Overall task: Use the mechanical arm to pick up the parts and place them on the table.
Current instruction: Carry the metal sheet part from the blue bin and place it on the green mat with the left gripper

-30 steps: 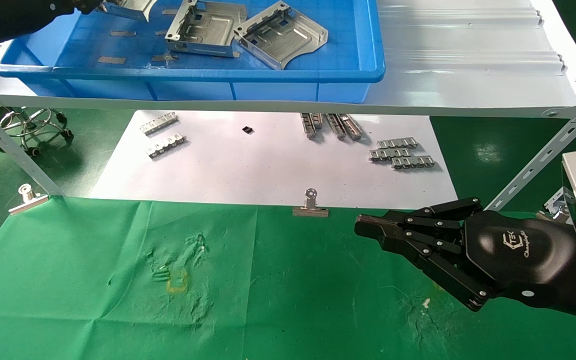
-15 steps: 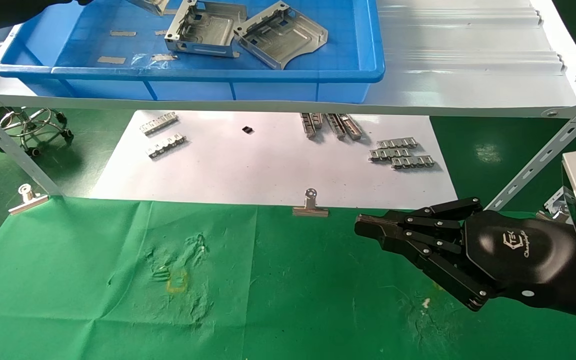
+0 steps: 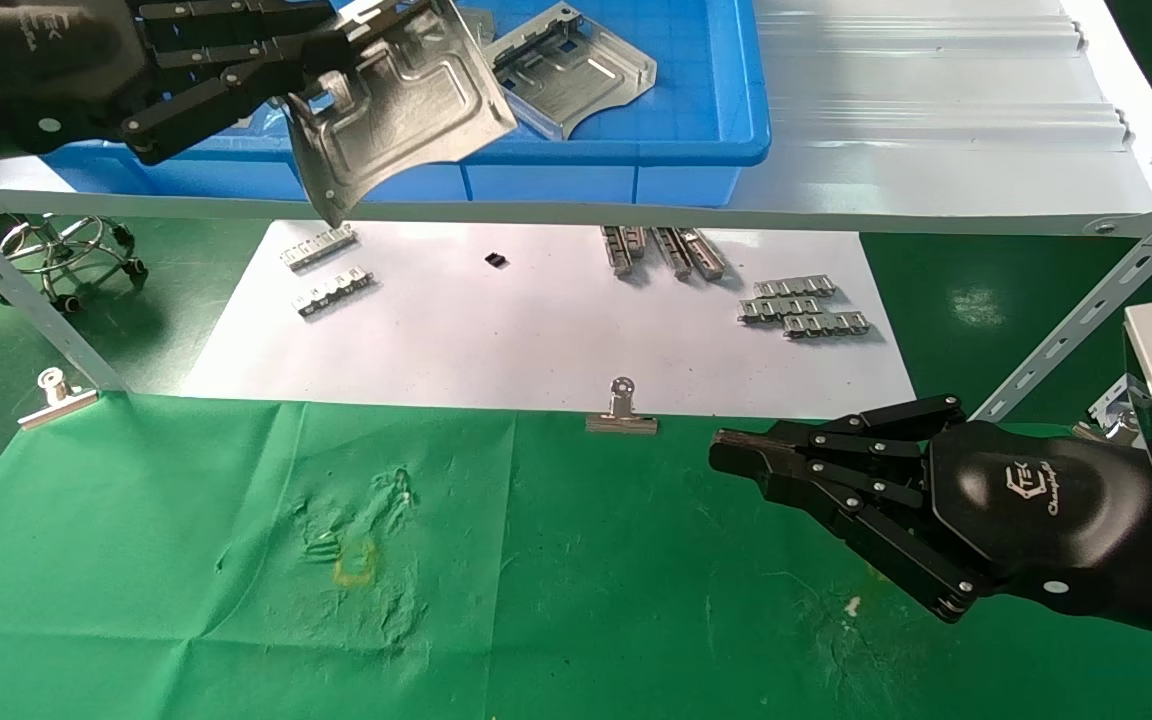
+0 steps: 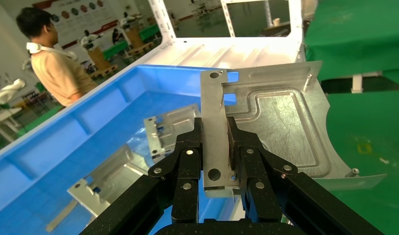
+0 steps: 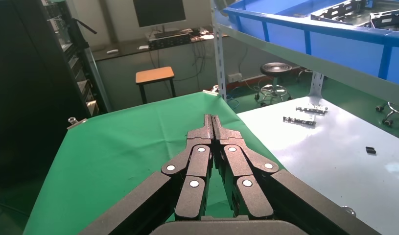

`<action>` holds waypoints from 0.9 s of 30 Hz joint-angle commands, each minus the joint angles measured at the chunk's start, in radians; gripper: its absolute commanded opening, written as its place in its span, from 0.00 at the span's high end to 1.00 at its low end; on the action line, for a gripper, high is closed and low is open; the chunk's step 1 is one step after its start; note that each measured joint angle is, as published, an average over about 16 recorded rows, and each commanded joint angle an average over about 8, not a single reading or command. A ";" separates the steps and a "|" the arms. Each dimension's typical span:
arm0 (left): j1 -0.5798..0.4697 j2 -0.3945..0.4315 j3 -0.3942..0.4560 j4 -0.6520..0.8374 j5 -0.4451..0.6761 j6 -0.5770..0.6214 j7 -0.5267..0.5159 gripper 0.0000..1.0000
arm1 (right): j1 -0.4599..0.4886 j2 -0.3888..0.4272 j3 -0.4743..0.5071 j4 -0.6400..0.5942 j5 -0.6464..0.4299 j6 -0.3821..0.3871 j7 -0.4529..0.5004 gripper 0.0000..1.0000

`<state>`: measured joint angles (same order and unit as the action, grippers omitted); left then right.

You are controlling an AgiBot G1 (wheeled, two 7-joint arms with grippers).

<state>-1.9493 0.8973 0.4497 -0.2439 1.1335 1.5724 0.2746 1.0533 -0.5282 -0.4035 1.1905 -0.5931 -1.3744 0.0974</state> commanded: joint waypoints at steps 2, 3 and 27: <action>0.021 -0.014 0.012 -0.045 -0.013 0.029 0.025 1.00 | 0.000 0.000 0.000 0.000 0.000 0.000 0.000 1.00; 0.034 -0.025 0.020 -0.075 -0.024 0.030 0.031 1.00 | 0.000 0.000 0.000 0.000 0.000 0.000 0.000 1.00; 0.322 -0.239 0.393 -0.477 -0.126 0.013 0.289 1.00 | 0.000 0.000 0.000 0.000 0.000 0.000 0.000 1.00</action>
<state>-1.6354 0.6700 0.8346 -0.7015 1.0050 1.5840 0.5655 1.0533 -0.5282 -0.4035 1.1905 -0.5931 -1.3744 0.0974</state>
